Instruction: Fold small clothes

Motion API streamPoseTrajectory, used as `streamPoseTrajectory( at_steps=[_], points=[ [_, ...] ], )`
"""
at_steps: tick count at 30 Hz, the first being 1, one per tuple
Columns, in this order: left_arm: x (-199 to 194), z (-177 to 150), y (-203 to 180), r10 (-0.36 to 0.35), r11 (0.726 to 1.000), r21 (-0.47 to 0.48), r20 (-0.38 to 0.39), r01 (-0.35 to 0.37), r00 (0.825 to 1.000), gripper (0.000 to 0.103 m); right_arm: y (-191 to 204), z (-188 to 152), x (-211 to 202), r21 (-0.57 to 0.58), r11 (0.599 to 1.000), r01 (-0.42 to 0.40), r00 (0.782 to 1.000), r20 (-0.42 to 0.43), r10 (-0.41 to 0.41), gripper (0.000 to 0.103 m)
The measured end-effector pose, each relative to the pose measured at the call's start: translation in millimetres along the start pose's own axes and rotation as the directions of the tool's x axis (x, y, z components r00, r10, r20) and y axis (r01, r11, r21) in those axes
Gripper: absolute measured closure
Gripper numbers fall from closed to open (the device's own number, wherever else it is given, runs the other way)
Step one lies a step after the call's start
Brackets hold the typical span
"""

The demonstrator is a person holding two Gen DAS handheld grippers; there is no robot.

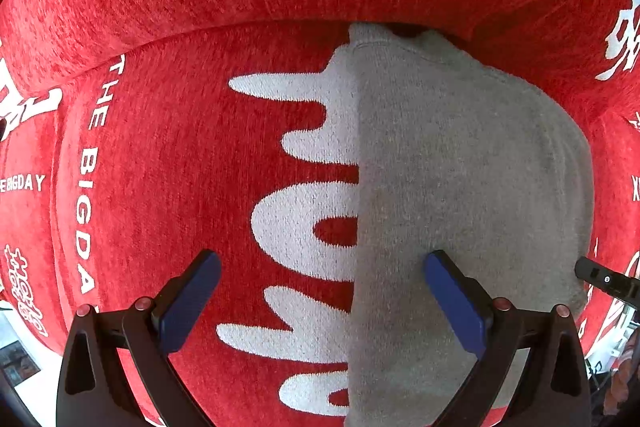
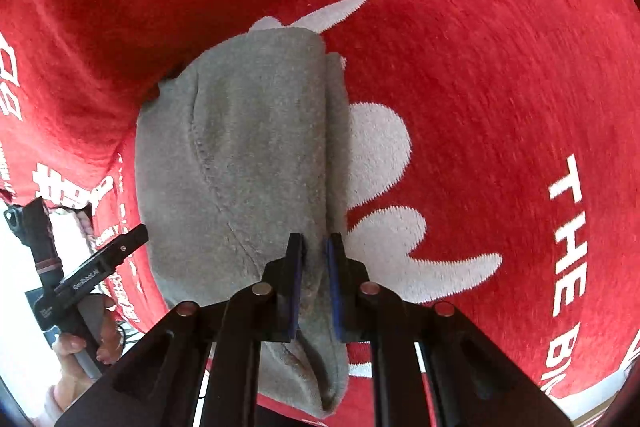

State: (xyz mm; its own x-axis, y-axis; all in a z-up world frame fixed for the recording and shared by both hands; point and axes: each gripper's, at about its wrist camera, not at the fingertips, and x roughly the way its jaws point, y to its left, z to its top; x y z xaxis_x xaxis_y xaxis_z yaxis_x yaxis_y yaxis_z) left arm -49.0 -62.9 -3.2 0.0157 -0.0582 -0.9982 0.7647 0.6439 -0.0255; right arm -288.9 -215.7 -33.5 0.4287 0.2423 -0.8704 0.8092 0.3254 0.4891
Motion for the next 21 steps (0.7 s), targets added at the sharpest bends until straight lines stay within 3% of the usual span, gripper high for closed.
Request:
streamPoseTrajectory(
  at_steps=[4,7,9,11,16,21],
  points=[
    [-1,-2,-1,0.003,1.000,0.005,0.002,-0.003,1.000,0.000,-8,1,-6,0.015,1.000,-0.022,1.000,-0.009,0.022,0.088],
    [-4,-2,-1,-0.020,1.000,0.008,0.005,0.020,1.000,0.000,-16,2,-13,0.019,0.999,-0.026,1.000,-0.005,0.026,0.077],
    [-5,-2,3,-0.071,0.998,0.001,0.006,0.071,0.997,0.000,-20,3,-17,0.025,0.999,-0.033,0.999,0.006,0.033,0.046],
    [-5,1,5,-0.122,0.992,-0.007,0.000,0.122,0.992,0.000,-26,5,-20,0.036,0.996,-0.086,0.996,0.019,0.085,0.036],
    [5,8,0,-0.200,0.980,0.008,-0.039,0.201,0.979,0.000,-40,8,-17,0.078,0.976,-0.203,0.979,-0.002,0.204,0.034],
    [18,14,-6,-0.299,0.954,0.012,-0.080,0.301,0.951,0.000,-50,11,-6,0.103,0.967,-0.234,0.971,-0.031,0.239,0.033]
  ],
)
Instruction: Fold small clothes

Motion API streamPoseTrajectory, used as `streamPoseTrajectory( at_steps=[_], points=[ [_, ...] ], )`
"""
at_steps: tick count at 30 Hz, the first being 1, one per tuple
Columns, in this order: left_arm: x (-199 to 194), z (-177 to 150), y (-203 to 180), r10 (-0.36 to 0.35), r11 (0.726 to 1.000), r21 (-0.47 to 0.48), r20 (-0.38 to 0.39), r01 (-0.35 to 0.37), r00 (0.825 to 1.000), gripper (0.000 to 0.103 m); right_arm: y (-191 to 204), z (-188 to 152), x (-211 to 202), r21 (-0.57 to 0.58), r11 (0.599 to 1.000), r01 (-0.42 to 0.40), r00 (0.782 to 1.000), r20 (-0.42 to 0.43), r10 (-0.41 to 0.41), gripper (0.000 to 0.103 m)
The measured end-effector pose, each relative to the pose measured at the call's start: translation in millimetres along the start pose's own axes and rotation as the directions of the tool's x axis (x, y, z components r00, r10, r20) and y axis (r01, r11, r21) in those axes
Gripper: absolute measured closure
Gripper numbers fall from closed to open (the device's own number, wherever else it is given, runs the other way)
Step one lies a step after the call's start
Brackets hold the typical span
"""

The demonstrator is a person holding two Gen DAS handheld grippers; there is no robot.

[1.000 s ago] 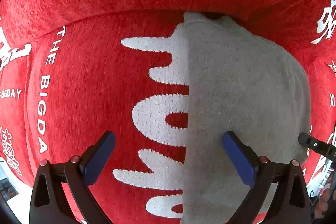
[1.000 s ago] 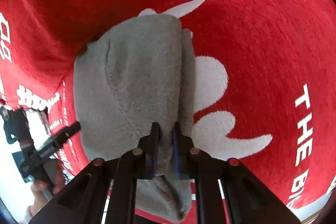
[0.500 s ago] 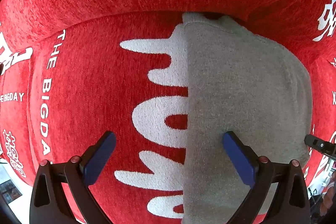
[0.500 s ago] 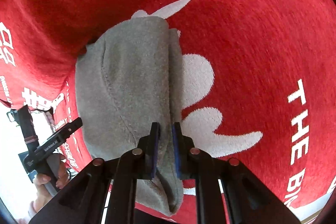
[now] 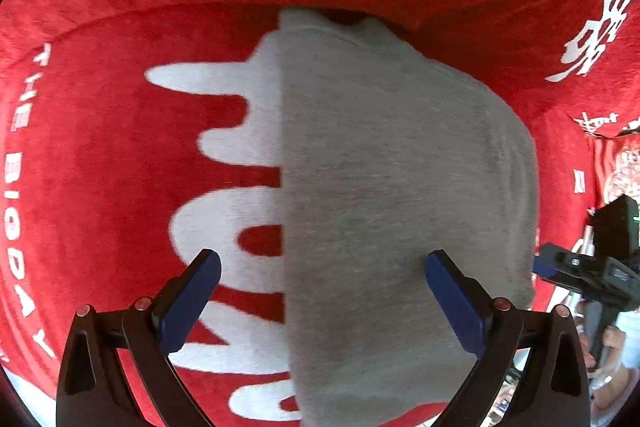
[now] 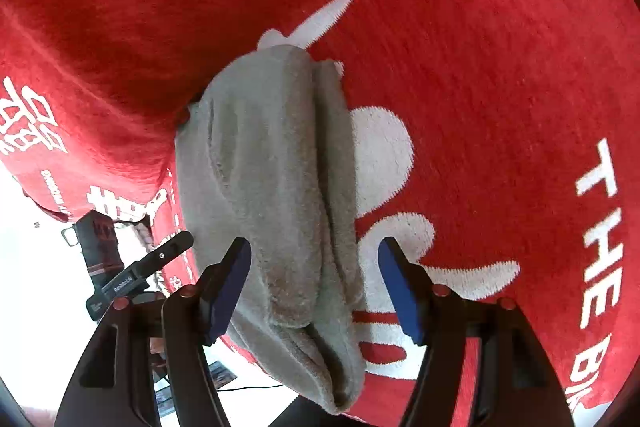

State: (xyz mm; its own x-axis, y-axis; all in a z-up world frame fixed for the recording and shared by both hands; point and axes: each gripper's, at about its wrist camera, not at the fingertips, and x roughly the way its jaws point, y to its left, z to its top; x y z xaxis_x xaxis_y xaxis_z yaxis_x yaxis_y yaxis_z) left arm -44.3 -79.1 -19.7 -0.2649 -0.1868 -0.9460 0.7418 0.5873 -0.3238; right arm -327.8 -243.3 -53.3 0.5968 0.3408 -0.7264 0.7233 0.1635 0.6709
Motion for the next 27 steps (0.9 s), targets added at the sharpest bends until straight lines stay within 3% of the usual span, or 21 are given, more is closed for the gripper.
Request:
streamPoseTrajectory(
  at_steps=[9,14,17,22,24,25,26,27],
  points=[
    [25,14,-7,-0.101,0.995,0.003,-0.043,0.102,0.994,0.000,-15,6,12,0.012,0.989,-0.145,0.988,-0.044,0.145,0.032],
    [34,13,-17,-0.101,0.994,0.025,-0.026,0.102,0.994,0.000,-9,13,23,-0.013,0.978,-0.209,0.976,-0.070,0.207,0.030],
    [37,15,-23,-0.077,0.997,0.013,-0.006,0.078,0.997,0.000,-1,14,27,-0.026,0.968,-0.251,0.966,-0.066,0.249,0.017],
    [38,15,-30,-0.067,0.998,0.019,-0.001,0.067,0.998,0.001,17,13,41,-0.048,0.964,-0.262,0.963,-0.073,0.258,0.016],
    [32,11,-28,-0.062,0.998,0.026,0.014,0.062,0.998,0.011,23,11,47,-0.055,0.970,-0.237,0.970,-0.073,0.233,0.017],
    [29,9,-28,-0.065,0.998,0.028,0.024,0.064,0.998,0.021,24,9,48,-0.049,0.973,-0.224,0.973,-0.068,0.220,0.019],
    [26,7,-29,-0.067,0.997,0.030,0.035,0.066,0.997,0.029,26,8,50,-0.040,0.978,-0.203,0.978,-0.066,0.200,0.035],
    [20,4,-24,-0.069,0.997,0.036,0.045,0.068,0.997,0.034,25,6,51,-0.030,0.986,-0.161,0.985,-0.065,0.159,0.062]
  ],
)
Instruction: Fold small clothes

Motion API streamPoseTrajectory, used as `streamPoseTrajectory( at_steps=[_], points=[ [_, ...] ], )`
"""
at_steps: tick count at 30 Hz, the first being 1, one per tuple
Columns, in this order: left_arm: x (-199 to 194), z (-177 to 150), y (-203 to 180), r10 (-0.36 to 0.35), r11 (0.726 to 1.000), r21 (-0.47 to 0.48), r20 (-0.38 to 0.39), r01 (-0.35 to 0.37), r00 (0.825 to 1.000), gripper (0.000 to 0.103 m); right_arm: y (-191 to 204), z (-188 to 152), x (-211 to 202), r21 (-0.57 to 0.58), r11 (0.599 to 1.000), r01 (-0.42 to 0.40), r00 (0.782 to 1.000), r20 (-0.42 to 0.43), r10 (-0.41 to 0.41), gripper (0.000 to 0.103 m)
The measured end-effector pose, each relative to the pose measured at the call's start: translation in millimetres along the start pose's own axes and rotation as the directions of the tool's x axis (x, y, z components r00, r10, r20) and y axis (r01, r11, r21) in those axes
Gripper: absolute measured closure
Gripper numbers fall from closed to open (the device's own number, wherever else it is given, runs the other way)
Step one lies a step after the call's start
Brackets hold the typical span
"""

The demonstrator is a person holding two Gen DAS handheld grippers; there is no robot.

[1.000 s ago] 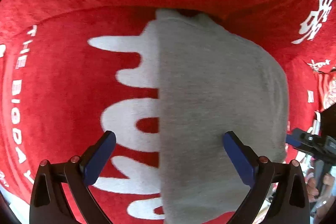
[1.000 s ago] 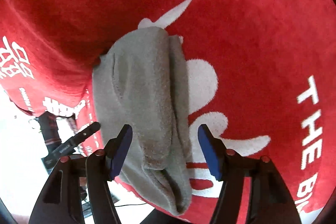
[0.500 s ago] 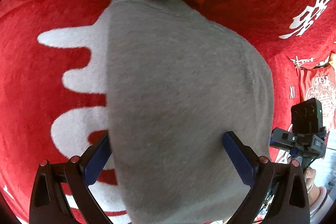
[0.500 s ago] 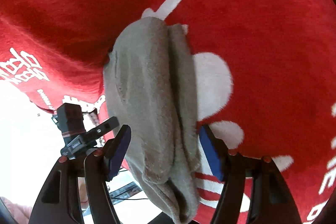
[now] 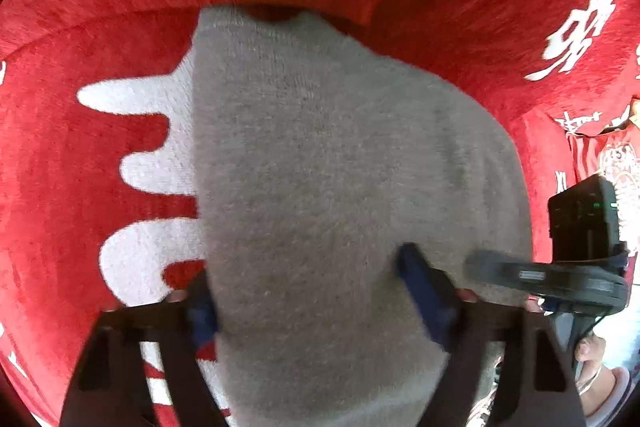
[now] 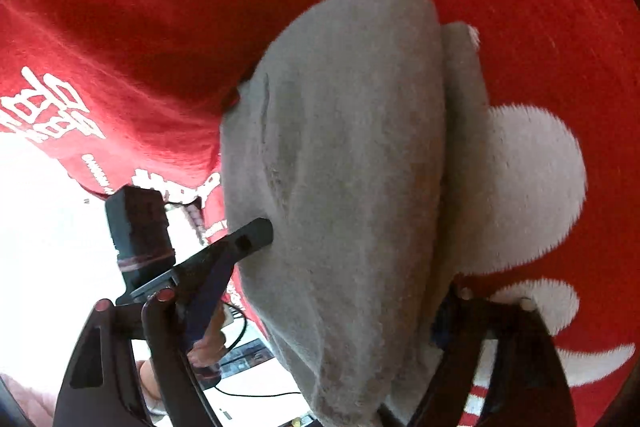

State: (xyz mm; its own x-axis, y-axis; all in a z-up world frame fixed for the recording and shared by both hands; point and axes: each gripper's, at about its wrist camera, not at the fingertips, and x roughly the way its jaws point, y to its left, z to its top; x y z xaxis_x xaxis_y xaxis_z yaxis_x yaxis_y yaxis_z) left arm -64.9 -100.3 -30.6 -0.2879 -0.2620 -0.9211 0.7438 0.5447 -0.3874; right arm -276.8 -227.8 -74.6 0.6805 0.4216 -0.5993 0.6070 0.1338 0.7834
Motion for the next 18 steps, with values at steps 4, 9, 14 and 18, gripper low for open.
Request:
streamPoseTrajectory(
  at_steps=[4,9,14,18],
  points=[
    [-20,-7,4,-0.036,0.999,0.023,0.023,0.035,0.999,0.054,1,-11,-8,0.029,0.997,-0.077,0.997,0.024,0.076,0.071],
    [-49,-19,6,-0.080,0.995,0.055,0.043,0.078,0.996,0.056,31,-26,-17,-0.004,0.989,-0.145,0.989,0.021,0.145,0.071],
    [-86,-40,20,-0.091,0.994,0.067,0.082,0.085,0.992,0.056,60,-47,-15,-0.036,0.985,-0.167,0.986,0.005,0.167,0.071],
    [-108,-60,46,-0.063,0.996,0.068,0.088,0.057,0.994,0.056,75,-71,3,-0.033,0.981,-0.189,0.982,-0.015,0.188,0.071]
  ],
)
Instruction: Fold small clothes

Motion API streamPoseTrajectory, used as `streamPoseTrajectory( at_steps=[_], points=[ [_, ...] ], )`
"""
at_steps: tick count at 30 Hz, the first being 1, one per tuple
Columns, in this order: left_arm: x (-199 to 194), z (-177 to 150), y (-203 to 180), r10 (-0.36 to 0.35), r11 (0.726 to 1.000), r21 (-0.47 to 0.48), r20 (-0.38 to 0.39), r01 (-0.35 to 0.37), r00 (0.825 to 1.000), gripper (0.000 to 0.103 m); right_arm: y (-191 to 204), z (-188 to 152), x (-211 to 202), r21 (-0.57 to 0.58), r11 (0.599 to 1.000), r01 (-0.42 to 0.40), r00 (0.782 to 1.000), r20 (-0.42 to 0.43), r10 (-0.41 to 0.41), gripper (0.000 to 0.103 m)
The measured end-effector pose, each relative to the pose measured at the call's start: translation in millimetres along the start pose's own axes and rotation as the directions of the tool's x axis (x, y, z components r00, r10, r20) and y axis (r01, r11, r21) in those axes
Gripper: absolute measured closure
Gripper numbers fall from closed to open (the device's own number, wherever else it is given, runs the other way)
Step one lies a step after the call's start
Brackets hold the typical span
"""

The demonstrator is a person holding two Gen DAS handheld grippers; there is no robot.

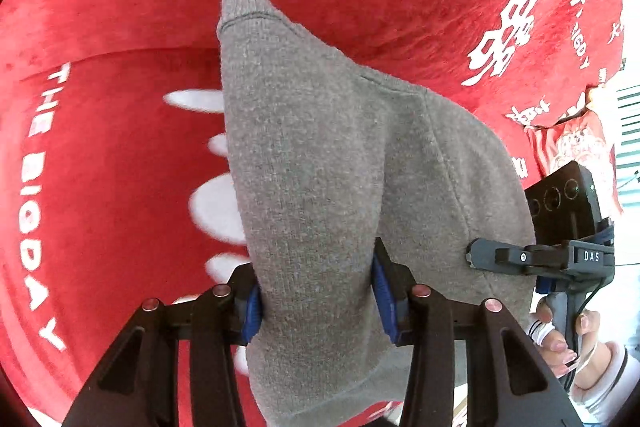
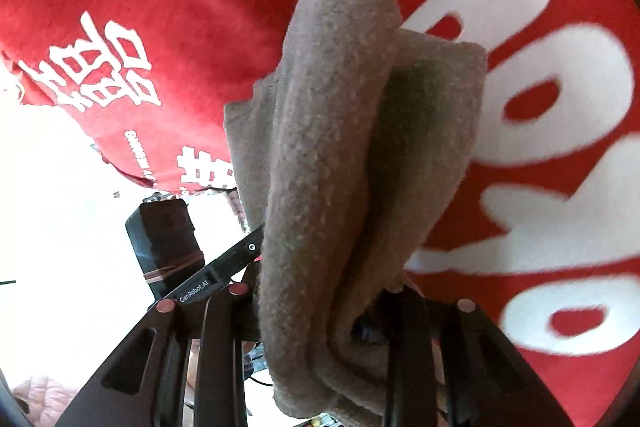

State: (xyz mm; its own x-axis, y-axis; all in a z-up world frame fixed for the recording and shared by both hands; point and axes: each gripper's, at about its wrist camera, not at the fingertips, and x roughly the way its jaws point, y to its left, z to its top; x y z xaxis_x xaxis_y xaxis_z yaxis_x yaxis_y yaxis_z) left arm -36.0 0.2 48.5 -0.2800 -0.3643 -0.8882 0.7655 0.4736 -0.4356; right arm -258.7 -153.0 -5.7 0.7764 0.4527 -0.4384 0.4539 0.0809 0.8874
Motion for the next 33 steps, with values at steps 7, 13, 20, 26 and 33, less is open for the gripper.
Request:
streamPoseTrajectory(
  at_steps=[7,13,20,26,33],
  points=[
    [-11,-52,51,0.107,0.994,-0.016,-0.043,-0.108,0.993,0.056,-7,-46,66,0.038,0.999,0.022,0.997,-0.072,-0.019,0.071],
    [-24,-78,92,0.139,0.984,-0.108,-0.016,-0.139,0.990,0.056,-2,-58,88,-0.017,0.966,0.257,0.963,-0.081,-0.258,0.047],
    [-36,-83,108,0.298,0.951,-0.096,0.036,-0.293,0.954,0.056,21,-58,61,-0.153,0.864,0.480,0.875,0.021,-0.483,0.078],
    [-13,-88,108,0.370,0.927,-0.077,0.021,-0.367,0.929,0.053,8,-56,67,-0.230,0.735,0.637,0.767,0.095,-0.635,0.069],
    [-36,-103,113,0.405,0.912,-0.070,-0.008,-0.404,0.914,0.053,17,-80,38,-0.223,0.641,0.734,0.674,0.128,-0.727,0.072]
  ],
)
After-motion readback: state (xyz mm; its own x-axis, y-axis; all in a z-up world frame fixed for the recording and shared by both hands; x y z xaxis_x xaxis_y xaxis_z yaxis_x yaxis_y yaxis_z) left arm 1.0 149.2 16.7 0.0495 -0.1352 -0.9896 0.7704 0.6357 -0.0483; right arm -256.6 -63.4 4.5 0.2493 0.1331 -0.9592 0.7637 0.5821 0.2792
